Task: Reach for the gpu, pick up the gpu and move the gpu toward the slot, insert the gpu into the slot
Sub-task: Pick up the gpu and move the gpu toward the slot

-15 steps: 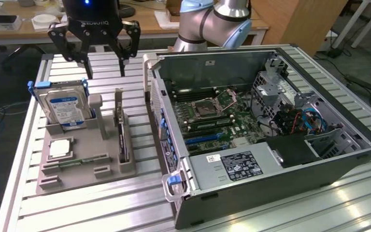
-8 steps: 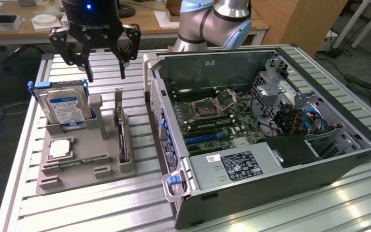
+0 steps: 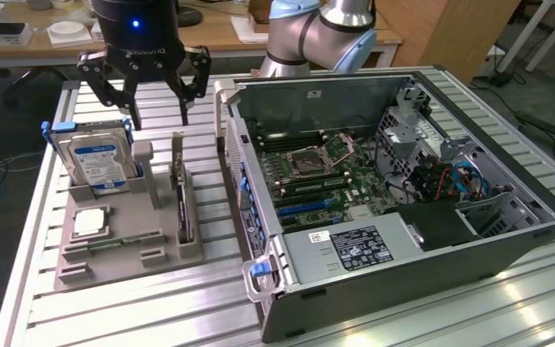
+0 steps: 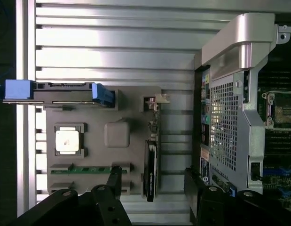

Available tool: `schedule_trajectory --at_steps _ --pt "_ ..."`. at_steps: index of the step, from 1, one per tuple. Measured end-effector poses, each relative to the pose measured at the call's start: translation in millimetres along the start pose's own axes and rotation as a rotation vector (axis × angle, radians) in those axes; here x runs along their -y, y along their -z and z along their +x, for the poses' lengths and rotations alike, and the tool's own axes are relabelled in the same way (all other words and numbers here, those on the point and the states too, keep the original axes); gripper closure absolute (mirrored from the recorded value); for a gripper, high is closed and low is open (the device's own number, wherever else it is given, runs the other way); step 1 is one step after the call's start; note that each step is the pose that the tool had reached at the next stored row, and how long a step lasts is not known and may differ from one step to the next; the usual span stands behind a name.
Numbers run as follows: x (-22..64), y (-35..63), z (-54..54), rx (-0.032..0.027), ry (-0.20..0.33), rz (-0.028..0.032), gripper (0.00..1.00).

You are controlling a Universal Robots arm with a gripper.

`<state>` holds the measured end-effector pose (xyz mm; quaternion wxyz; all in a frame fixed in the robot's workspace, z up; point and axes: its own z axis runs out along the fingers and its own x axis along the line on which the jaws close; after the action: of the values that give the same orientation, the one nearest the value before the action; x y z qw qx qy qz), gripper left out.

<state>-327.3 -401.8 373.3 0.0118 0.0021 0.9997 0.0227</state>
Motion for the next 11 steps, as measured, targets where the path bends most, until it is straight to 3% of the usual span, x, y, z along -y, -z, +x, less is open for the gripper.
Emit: schedule_trajectory --at_steps 11 --pt "4.7 -13.9 0.1 -0.0002 0.001 0.0000 0.35"
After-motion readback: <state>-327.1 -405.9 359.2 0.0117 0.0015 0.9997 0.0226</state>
